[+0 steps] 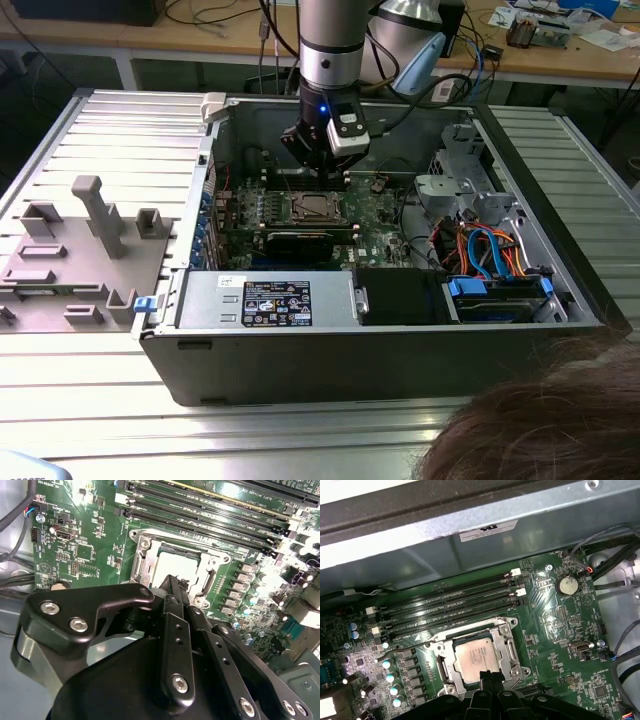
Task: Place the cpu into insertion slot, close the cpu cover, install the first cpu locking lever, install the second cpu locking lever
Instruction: 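Install the first cpu locking lever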
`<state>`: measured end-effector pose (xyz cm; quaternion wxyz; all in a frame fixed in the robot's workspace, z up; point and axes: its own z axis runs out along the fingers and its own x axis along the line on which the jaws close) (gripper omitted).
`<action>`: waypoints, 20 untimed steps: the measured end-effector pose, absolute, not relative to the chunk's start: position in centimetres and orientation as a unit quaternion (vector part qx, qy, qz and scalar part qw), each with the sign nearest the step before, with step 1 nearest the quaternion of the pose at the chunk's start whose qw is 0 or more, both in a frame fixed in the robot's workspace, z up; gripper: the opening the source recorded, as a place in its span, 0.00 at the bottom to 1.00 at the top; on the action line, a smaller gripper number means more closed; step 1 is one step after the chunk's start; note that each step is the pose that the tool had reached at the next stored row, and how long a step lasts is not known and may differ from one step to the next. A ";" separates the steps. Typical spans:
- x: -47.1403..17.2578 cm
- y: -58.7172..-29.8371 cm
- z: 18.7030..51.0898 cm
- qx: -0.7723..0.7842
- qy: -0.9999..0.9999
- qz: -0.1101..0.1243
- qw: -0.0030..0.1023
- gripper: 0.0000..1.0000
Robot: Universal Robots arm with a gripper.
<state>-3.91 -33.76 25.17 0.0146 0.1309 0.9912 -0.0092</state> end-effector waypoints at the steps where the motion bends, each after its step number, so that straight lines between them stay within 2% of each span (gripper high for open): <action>1: -3.9 -33.8 25.2 0.133 0.991 -0.009 0.015 0.11; 20: -3.9 -33.8 25.2 0.160 0.987 -0.009 0.014 0.11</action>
